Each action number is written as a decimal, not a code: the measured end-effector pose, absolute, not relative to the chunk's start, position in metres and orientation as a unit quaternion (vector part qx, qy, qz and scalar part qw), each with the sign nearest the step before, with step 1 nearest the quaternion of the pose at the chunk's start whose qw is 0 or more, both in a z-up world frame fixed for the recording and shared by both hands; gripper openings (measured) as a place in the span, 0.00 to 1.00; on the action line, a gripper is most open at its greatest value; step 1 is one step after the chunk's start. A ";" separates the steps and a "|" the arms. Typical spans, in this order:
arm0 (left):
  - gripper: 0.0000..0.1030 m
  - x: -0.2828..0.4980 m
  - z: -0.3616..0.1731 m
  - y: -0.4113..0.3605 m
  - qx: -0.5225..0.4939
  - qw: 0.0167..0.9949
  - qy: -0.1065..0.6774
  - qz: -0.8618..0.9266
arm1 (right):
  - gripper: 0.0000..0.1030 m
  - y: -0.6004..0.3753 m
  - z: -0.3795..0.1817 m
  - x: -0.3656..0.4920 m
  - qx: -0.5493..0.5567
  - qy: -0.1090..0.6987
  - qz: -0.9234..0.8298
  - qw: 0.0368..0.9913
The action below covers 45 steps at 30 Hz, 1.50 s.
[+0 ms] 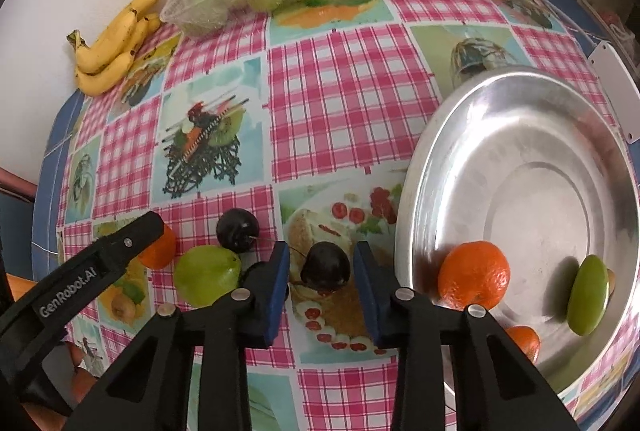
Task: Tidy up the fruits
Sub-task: 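Close the left tool on the mandarin while the right tool grips the dark cherry, then carry the mandarin in the left tool while the right tool carries the cherry over the bowl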
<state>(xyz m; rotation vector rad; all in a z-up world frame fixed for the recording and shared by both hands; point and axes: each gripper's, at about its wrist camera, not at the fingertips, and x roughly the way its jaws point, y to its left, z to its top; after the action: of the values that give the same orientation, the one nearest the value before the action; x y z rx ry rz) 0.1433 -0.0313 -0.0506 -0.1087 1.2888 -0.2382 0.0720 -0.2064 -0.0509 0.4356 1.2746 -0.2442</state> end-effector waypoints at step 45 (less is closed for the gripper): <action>0.37 0.118 0.013 -0.075 -0.032 0.826 0.539 -0.163 | 0.25 -0.255 -0.005 0.040 0.243 0.528 -0.155 0.799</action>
<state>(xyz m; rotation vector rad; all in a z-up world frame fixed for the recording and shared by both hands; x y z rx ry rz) 0.1183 -0.0751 0.0128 -0.0679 1.1463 -0.3461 0.0398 -0.2546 -0.0052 0.5221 1.1322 -0.3324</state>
